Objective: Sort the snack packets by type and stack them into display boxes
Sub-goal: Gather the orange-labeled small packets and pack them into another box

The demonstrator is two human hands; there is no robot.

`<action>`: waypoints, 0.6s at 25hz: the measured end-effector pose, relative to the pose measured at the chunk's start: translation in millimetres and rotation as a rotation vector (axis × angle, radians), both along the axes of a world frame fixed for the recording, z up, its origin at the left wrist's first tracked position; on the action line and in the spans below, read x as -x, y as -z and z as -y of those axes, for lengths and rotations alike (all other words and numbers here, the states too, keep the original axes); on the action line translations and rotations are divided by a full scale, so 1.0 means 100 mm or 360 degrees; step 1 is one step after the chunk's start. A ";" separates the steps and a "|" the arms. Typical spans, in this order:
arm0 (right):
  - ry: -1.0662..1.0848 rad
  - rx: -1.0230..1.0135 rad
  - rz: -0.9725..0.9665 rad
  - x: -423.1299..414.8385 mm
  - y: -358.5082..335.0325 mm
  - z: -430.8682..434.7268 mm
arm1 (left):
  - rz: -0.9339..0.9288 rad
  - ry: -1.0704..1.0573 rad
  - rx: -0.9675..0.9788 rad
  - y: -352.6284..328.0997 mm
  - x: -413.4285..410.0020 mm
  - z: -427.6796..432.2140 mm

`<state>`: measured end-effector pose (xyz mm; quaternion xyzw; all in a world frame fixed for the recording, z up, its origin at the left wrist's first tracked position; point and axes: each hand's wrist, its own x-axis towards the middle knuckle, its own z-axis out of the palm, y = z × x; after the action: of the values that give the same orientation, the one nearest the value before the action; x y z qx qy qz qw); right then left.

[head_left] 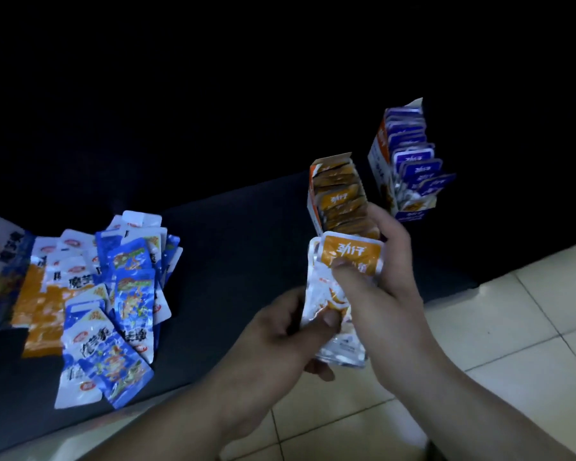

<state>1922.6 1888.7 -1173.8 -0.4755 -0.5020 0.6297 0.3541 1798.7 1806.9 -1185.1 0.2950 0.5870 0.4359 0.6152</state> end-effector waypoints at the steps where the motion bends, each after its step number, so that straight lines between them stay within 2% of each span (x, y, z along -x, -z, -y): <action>1: 0.0044 0.0027 -0.0047 -0.07 -0.01 -0.02 | 0.0082 0.0016 0.0048 -0.03 -0.05 -0.05; 4: 0.0043 0.0137 -0.0151 -0.29 0.01 -0.11 | 0.0176 0.0034 0.0111 -0.10 -0.23 -0.11; 9: -0.0232 0.0081 -0.0006 -0.57 0.12 -0.32 | 0.0163 -0.0006 0.0156 0.06 -0.50 -0.10; 15: -0.0015 0.0132 0.0151 -0.66 0.35 -0.31 | 0.0226 -0.0050 0.0215 0.35 -0.70 -0.17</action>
<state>1988.8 1919.8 -1208.4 -0.5168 -0.4938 0.6284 0.3070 1868.4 1823.5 -1220.5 0.2117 0.5745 0.4247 0.6669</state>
